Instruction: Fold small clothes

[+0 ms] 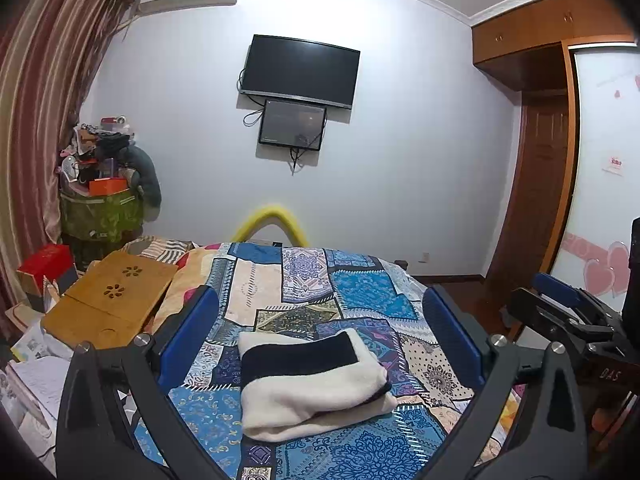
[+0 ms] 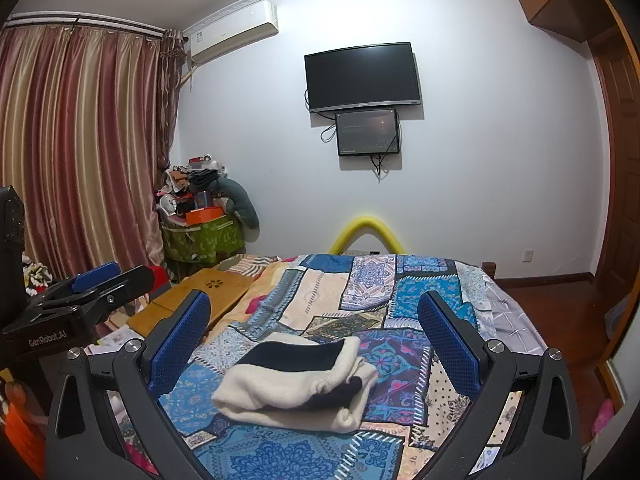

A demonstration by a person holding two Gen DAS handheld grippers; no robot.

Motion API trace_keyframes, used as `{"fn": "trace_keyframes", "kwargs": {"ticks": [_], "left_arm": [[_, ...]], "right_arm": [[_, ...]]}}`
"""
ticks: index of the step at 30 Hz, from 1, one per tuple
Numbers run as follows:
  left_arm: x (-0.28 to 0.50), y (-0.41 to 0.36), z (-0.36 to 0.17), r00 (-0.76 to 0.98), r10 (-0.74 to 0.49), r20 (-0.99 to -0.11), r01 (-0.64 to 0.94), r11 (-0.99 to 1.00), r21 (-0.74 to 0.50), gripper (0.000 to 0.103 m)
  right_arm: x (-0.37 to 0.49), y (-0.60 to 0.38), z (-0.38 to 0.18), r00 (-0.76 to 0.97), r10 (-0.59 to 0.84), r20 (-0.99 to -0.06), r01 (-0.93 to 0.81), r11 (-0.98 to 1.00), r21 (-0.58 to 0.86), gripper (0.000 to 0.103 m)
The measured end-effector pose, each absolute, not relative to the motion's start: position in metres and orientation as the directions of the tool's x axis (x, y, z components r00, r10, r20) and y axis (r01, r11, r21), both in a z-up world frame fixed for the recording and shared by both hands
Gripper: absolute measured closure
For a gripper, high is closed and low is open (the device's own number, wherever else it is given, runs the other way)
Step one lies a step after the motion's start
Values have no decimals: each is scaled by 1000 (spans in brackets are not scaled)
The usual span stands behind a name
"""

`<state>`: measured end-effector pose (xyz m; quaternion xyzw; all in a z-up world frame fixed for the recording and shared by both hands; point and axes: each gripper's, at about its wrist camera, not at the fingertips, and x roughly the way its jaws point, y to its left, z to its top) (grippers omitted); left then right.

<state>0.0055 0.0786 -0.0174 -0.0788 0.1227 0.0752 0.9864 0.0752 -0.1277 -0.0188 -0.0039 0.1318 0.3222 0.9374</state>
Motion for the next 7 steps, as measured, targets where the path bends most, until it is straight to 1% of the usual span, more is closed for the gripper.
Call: {"fn": "trace_keyframes", "kwargs": {"ticks": [7], "left_arm": [[6, 78, -17, 957, 129, -260, -166, 978, -124, 0]], "right_arm": [[75, -128, -18, 756, 605, -252, -606, 791, 83, 0]]}}
